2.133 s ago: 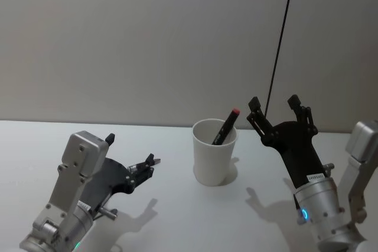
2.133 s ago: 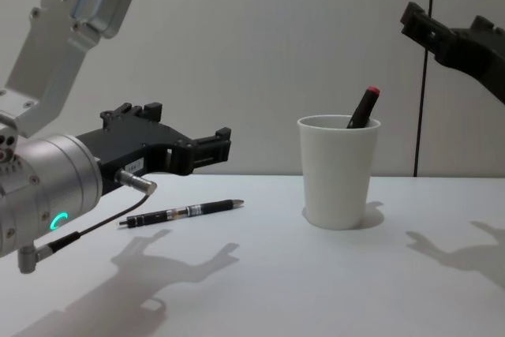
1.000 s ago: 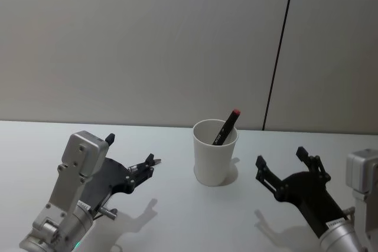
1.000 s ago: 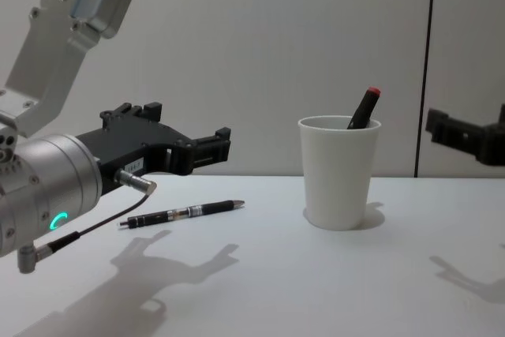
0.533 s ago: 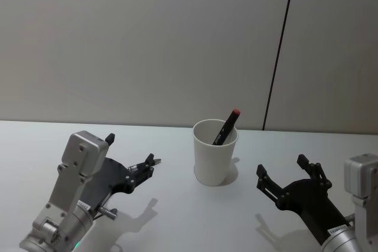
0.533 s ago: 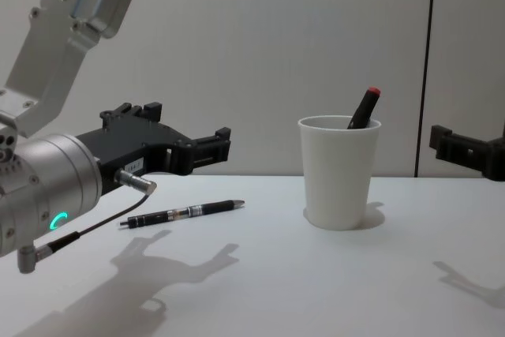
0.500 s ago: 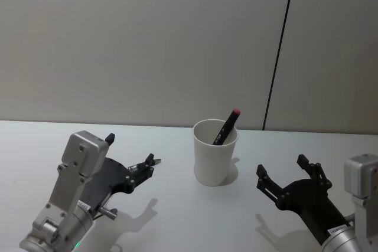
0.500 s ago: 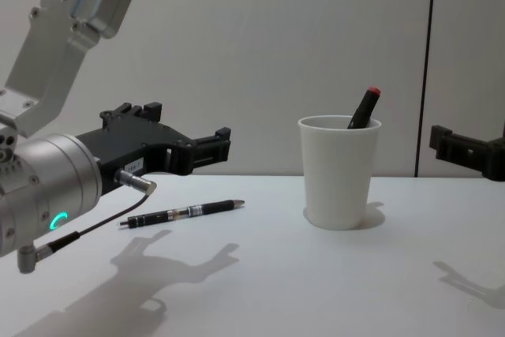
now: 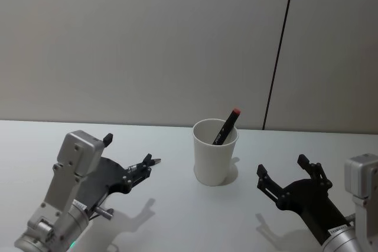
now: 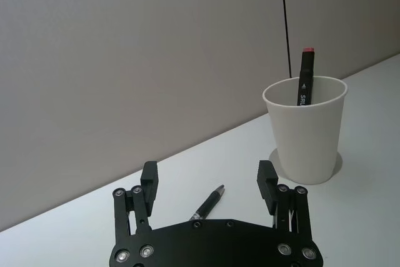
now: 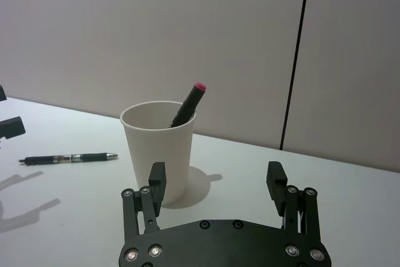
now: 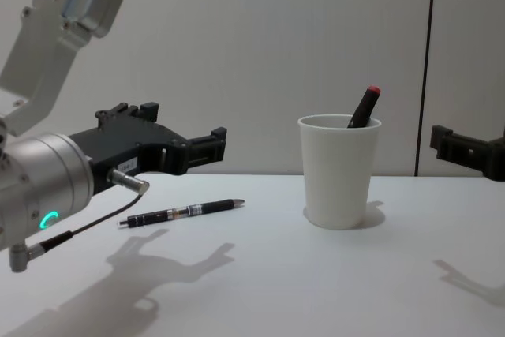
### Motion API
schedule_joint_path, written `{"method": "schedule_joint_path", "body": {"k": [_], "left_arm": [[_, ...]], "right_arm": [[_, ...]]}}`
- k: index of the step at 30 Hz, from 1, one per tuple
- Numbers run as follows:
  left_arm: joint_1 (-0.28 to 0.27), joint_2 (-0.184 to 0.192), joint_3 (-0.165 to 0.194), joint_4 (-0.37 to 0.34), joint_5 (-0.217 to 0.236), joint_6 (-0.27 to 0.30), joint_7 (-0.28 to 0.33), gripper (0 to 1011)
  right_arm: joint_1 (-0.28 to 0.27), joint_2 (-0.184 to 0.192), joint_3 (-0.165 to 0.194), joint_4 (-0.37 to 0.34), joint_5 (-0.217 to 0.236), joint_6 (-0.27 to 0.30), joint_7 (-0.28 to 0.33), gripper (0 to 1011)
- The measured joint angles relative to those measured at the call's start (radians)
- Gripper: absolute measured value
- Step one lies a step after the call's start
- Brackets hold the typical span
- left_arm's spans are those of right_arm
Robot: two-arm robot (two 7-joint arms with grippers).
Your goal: Place the pen into the pen holder.
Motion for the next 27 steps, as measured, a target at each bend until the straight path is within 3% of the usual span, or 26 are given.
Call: {"method": "schedule_joint_path", "body": {"k": [16, 27], "left_arm": [[0.004, 0.052, -0.038, 0.015, -0.064, -0.013, -0.116, 1000], [-0.01, 0.089, -0.062, 0.073, -0.119, -0.023, -0.228, 1000]], "right_arm": [[0.0, 0.0, 0.0, 0.0, 0.0, 0.0, 0.0, 1001], [0.0, 0.0, 0.0, 0.0, 0.0, 0.0, 0.0, 1001]]}}
